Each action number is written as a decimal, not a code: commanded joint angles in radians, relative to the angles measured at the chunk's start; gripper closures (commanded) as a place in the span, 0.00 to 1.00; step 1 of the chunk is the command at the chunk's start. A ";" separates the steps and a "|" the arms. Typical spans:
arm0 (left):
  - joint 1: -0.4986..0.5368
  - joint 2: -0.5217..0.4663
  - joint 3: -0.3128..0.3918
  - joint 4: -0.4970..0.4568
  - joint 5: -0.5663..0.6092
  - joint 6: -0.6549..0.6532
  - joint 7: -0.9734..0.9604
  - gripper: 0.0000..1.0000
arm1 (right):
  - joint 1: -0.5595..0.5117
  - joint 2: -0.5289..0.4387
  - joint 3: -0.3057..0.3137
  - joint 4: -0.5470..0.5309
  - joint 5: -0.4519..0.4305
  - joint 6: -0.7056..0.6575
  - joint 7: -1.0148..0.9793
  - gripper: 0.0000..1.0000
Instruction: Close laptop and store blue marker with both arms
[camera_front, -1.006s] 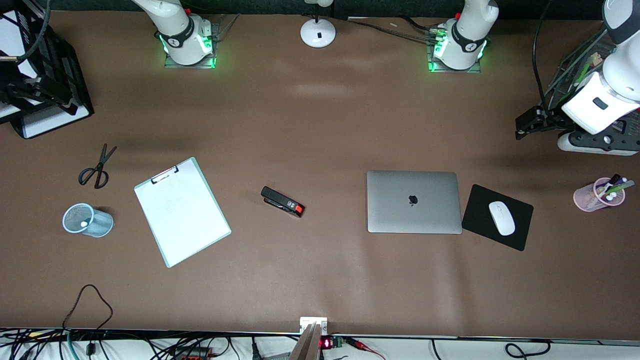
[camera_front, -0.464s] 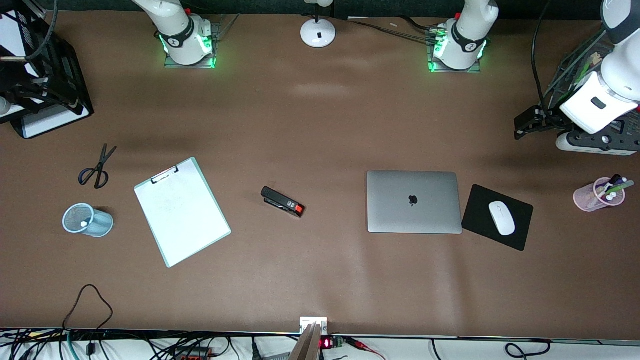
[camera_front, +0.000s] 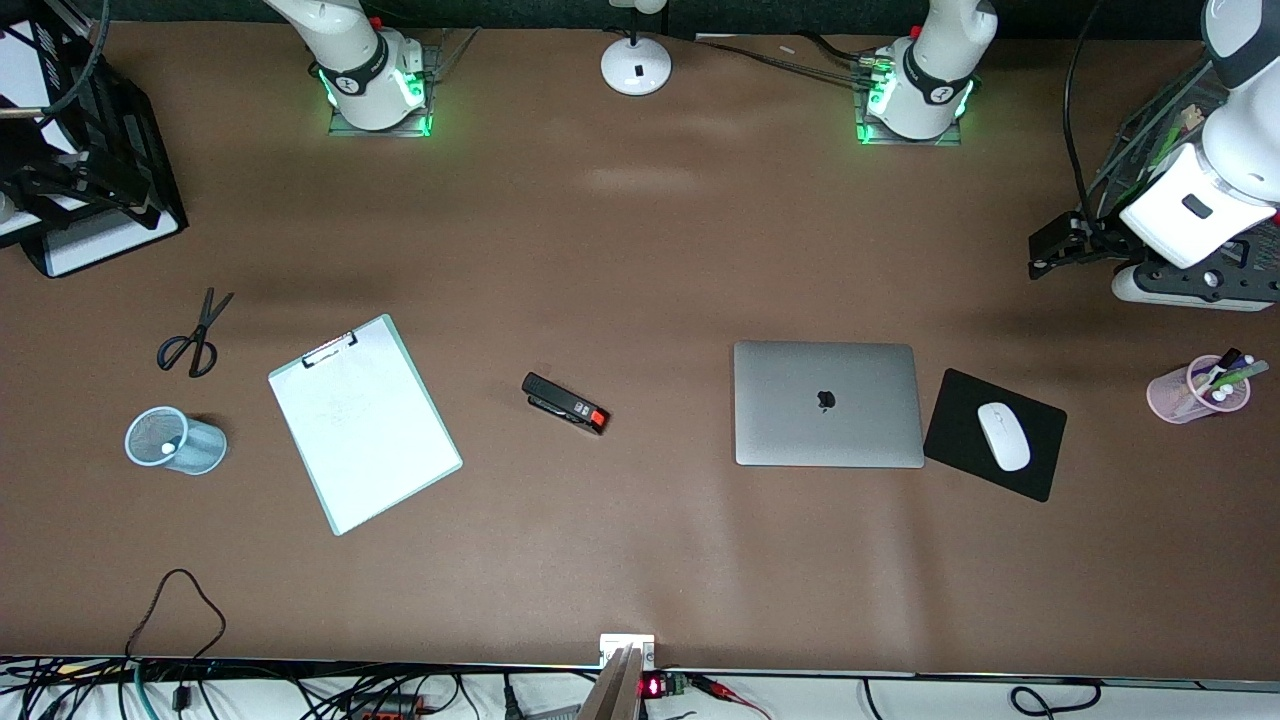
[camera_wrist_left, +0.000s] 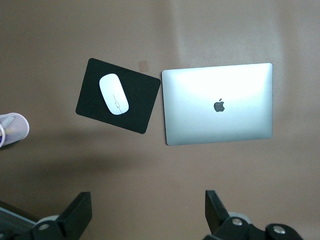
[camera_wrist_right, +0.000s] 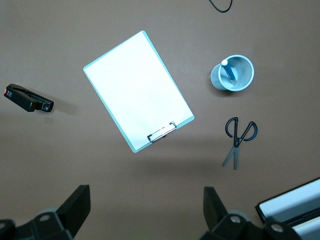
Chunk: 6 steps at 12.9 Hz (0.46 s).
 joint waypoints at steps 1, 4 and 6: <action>-0.002 0.012 -0.002 0.029 0.017 -0.008 0.007 0.00 | -0.003 0.010 -0.001 0.022 -0.012 -0.008 -0.018 0.00; -0.003 0.011 -0.004 0.029 0.015 -0.011 0.006 0.00 | -0.003 0.010 -0.002 0.020 -0.012 -0.016 -0.016 0.00; -0.003 0.011 -0.004 0.029 0.017 -0.011 0.001 0.00 | -0.003 0.010 -0.002 0.020 -0.012 -0.016 -0.016 0.00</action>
